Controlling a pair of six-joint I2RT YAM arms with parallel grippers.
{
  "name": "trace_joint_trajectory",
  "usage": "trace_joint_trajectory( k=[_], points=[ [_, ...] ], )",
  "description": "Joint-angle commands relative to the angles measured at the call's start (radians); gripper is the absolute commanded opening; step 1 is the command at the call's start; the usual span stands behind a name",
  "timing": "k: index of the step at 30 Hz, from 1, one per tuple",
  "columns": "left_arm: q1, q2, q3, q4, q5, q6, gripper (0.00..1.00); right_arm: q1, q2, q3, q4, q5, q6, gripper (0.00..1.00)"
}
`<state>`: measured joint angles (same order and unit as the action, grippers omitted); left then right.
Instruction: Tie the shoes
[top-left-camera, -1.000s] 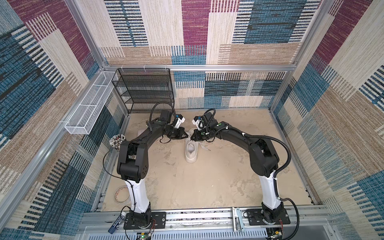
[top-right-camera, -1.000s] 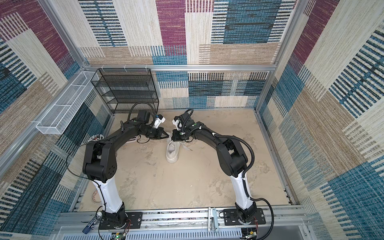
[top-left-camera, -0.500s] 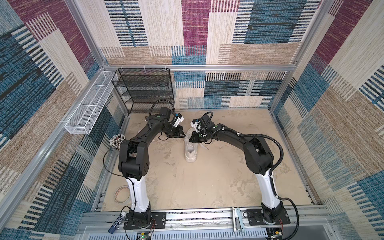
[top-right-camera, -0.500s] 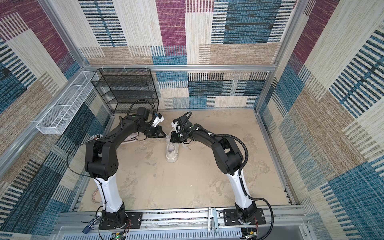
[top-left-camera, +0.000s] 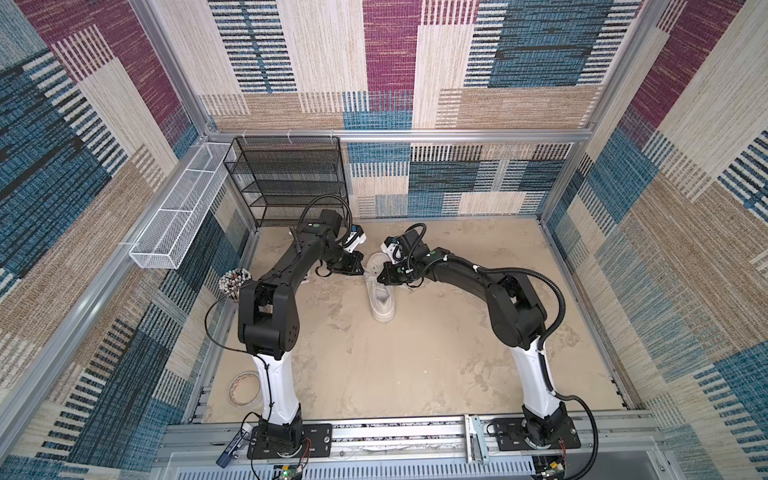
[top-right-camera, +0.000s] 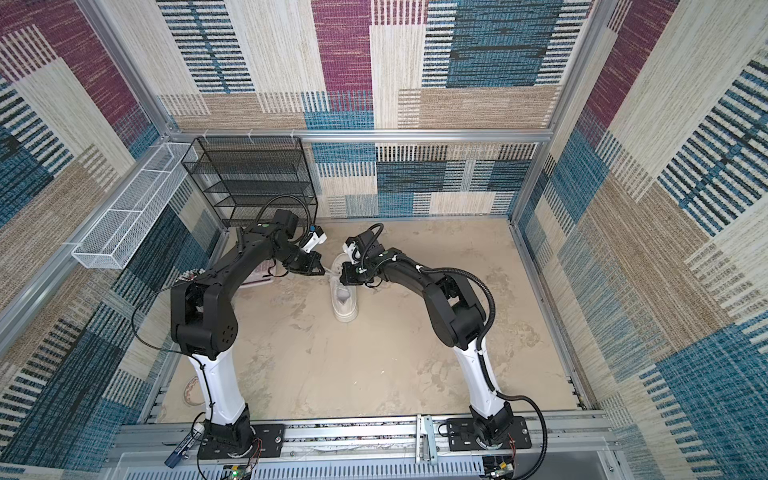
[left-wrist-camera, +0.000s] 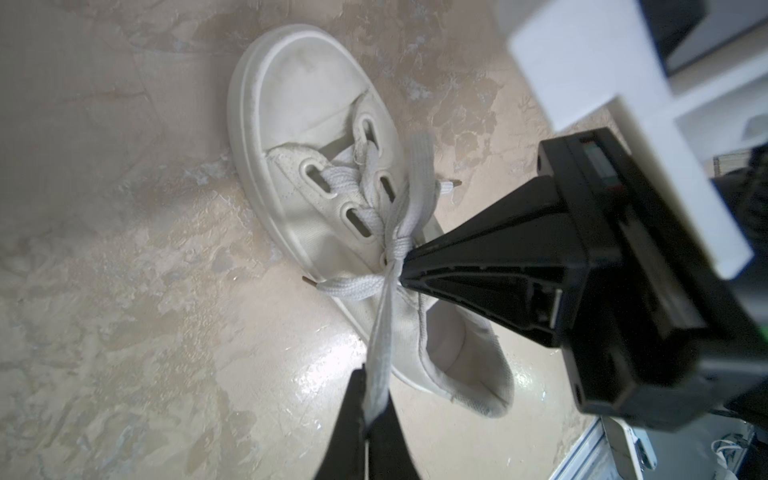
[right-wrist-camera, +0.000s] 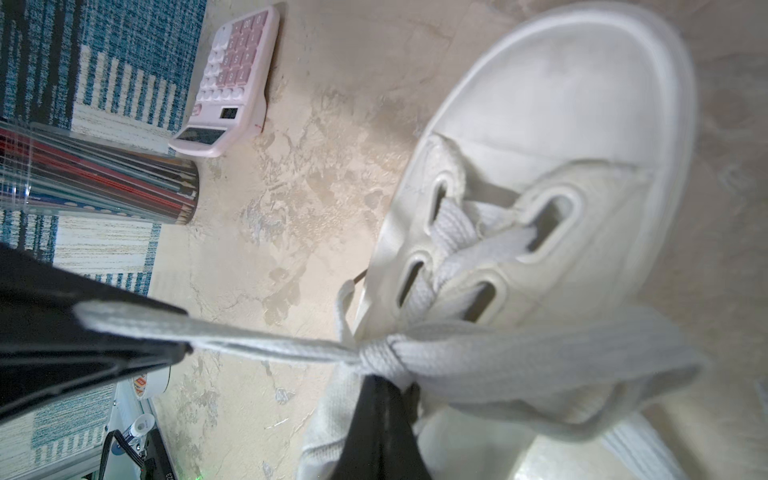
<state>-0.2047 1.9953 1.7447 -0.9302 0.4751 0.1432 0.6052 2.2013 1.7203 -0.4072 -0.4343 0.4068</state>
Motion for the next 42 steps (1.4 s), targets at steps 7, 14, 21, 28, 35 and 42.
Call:
trace_joint_trajectory(
  k=[7, 14, 21, 28, 35, 42],
  points=[
    [0.021, -0.049, -0.119, 0.14, 0.165, -0.065, 0.57, -0.007, 0.012, 0.009, -0.07, 0.064, 0.007, 0.01],
    [0.018, -0.059, -0.207, 0.304, 0.274, -0.165, 0.63, -0.006, 0.0, 0.012, -0.062, 0.05, -0.001, 0.01],
    [0.013, -0.02, -0.185, 0.31, 0.273, -0.197, 0.33, -0.006, 0.008, 0.018, -0.063, 0.042, -0.002, 0.01],
    [0.013, -0.009, -0.17, 0.312, 0.226, -0.229, 0.27, -0.007, 0.011, 0.02, -0.069, 0.043, -0.005, 0.01],
    [0.013, -0.014, -0.169, 0.309, 0.182, -0.225, 0.39, -0.006, 0.011, 0.022, -0.07, 0.043, -0.007, 0.01],
    [0.013, -0.004, -0.161, 0.315, 0.203, -0.231, 0.24, -0.007, 0.013, 0.019, -0.069, 0.042, -0.009, 0.01]
  ],
)
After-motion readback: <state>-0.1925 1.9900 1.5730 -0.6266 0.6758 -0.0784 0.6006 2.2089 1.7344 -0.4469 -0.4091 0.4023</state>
